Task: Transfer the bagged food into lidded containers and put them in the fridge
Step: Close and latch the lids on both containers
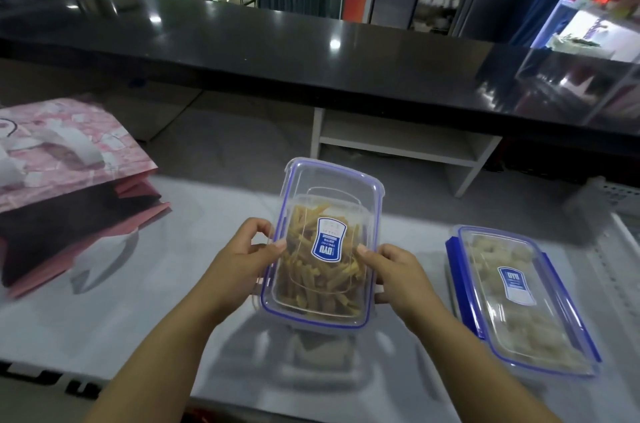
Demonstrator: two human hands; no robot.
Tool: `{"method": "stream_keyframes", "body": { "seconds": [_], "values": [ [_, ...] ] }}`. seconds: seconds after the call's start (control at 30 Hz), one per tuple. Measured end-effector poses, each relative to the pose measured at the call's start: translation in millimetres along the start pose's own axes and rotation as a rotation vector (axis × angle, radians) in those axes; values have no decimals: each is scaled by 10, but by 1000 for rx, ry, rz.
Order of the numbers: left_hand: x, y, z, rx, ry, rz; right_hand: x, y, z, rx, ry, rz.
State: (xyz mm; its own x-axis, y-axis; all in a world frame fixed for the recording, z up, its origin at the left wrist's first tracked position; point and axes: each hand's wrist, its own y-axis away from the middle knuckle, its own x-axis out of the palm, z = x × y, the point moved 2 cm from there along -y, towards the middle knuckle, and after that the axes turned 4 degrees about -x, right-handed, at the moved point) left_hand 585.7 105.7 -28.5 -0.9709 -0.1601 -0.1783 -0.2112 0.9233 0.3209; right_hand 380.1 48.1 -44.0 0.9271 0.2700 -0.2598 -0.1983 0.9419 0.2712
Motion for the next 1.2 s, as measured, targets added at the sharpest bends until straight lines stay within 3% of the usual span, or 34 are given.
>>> {"method": "stream_keyframes", "body": {
  "seconds": [0.13, 0.27, 0.43, 0.57, 0.7, 0.97, 1.2],
  "values": [
    [71, -65, -100, 46, -7, 56, -51, -34, 33, 10, -42, -37],
    [-68, -133, -99, 44, -100, -37, 29, -13, 106, -31, -82, 28],
    [46, -154, -116, 64, -118, 33, 2, -77, 87, -22, -4, -98],
    [10, -215, -108, 101, -139, -25, 7, -10, 51, -19, -21, -47],
    [57, -189, -145, 157, -102, 12, -8, -30, 25, -27, -80, -120],
    [86, -162, -191, 234, -34, 3, -60, 63, 90, -210, -158, -172],
    [141, -194, -211, 210, -116, -29, -123, 31, 35, -169, -47, -164]
  ]
}}
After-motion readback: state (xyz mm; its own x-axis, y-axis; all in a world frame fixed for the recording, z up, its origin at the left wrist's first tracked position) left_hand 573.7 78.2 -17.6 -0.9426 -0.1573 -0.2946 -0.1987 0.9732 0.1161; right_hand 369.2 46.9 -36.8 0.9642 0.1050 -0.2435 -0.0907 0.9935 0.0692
